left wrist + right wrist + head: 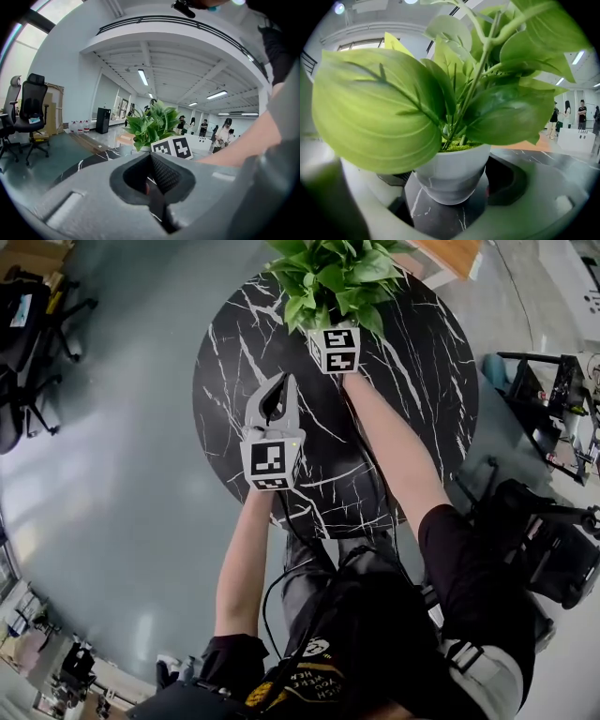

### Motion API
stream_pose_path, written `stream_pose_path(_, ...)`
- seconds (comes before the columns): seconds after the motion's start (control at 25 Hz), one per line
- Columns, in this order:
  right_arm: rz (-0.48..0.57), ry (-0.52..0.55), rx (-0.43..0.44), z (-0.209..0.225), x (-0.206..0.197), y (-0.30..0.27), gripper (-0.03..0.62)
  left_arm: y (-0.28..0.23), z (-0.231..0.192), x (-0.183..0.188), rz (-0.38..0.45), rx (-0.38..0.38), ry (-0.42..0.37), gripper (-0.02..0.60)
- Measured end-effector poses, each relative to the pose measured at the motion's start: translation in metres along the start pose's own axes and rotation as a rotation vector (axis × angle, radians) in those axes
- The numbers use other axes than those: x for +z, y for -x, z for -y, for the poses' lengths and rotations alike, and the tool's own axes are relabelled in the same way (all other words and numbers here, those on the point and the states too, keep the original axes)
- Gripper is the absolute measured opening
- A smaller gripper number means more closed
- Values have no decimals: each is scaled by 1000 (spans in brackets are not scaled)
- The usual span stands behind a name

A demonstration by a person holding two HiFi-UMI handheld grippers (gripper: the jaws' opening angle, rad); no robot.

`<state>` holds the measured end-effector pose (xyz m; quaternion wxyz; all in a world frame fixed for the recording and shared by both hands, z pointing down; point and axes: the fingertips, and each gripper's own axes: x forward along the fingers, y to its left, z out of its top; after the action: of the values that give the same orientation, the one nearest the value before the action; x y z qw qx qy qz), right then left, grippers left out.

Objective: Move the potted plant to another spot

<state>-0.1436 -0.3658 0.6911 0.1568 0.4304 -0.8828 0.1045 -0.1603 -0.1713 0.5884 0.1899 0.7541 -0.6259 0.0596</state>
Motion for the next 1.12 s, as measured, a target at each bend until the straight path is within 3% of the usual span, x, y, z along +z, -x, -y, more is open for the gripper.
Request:
stream_pose_path(0.28, -10, -38, -97, 54, -14, 31, 493, -2, 22, -7, -14, -39, -15, 5)
stream_pose_path(0.48, -13, -75, -206, 125, -27, 71, 492, -3, 45, -13, -21, -70, -18, 5)
stream_pose_path(0.84, -41, -153, -462, 266, -66, 206, 492, 6, 77, -16, -22, -105, -35, 5)
stream_pose_path(1.12, -48, -163, -511, 297, -104, 318, 491, 36, 65, -4, 5, -66, -82, 5)
